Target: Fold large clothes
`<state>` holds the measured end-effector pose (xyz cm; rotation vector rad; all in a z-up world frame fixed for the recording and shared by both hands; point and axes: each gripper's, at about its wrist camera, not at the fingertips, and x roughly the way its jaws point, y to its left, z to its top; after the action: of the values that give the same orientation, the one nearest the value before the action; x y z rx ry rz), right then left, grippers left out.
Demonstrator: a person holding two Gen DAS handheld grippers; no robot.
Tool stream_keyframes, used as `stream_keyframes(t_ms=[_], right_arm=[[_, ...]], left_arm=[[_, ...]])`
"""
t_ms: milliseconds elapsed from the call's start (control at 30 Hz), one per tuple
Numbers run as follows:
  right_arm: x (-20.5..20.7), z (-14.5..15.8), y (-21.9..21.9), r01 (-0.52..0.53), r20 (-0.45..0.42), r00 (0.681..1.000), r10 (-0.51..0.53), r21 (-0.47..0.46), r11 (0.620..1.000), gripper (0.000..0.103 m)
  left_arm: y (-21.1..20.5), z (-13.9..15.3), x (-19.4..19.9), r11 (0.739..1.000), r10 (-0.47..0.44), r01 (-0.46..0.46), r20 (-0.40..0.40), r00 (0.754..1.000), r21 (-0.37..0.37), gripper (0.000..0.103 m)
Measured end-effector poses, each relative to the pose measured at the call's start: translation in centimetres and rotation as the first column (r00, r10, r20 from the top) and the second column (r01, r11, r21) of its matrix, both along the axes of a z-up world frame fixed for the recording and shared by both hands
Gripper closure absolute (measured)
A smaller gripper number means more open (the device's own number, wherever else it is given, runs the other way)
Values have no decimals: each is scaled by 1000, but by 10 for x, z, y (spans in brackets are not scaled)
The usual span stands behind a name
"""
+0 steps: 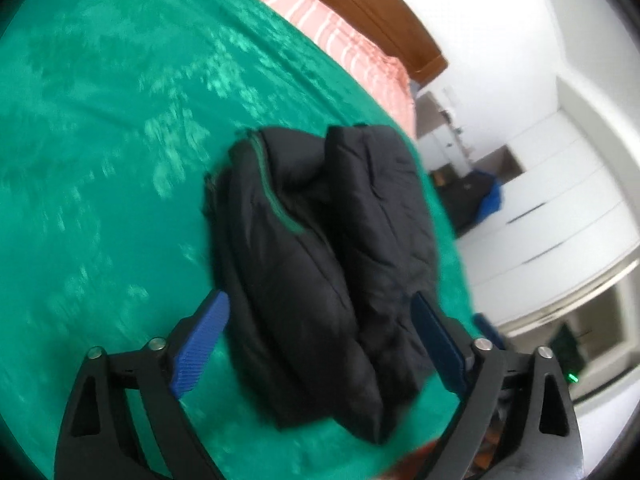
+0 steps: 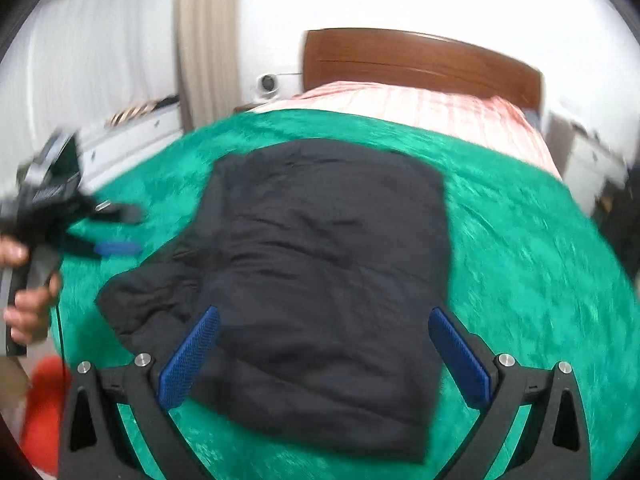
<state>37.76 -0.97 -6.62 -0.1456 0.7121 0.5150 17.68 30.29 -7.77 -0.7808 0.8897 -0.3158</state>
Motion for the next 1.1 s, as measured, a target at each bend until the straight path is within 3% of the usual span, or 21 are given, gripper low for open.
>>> stream_keyframes(t_ms=[100,167,267,333,433,567,667,700,733,767,800,900,967,1100], right_arm=[[9,-9,-28,43,-68,997,-39,51,998,1],[20,-16,-45,42,-144,989,-25,117,992,1],[33,-28,-68,30,-252,967,45,285,958,1],[45,-37,-75,23,-288,955,75,324,946,0],[67,-58,-73,-32,-347,925,155,335,942,0],[106,-95,-61,-35,-471,849,239,401,915,0],[135,-127,-51,13,-581,755,304,477,879,0],[142,-132,-46,14,-593,742,312,480,877,2],[142,-128,-39,-27,-571,761,309,448,894,5],[138,-120,-31,-77,-537,787,303,403,912,8],[131,-110,-22,-140,-485,821,301,341,930,11],[86,-80,7,-320,-266,902,340,114,940,16],[54,-65,18,-376,-129,918,374,14,927,19],[21,-32,19,-385,38,923,384,15,923,26]], left_arm=[[-7,-8,6,998,-32,31,-15,999,-64,7],[-16,-16,13,997,-63,61,-35,997,-51,6],[-21,-49,26,995,-68,77,-135,989,57,5],[-16,-72,27,998,-47,53,-185,982,26,0],[-17,-76,31,998,-52,56,-174,983,19,0],[-31,-71,56,990,-101,116,-183,978,75,0],[-39,-75,81,986,-155,164,-196,968,32,0],[-41,-76,89,986,-156,164,-211,965,19,0],[-44,-76,94,986,-157,165,-215,964,18,5],[-49,-73,97,984,-170,178,-209,963,20,27],[-58,-68,99,980,-185,195,-203,962,31,37],[-83,-47,89,956,-179,210,-160,971,204,51],[-92,-31,77,943,-169,194,-111,979,271,57],[-107,17,60,924,-188,169,24,982,342,68]])
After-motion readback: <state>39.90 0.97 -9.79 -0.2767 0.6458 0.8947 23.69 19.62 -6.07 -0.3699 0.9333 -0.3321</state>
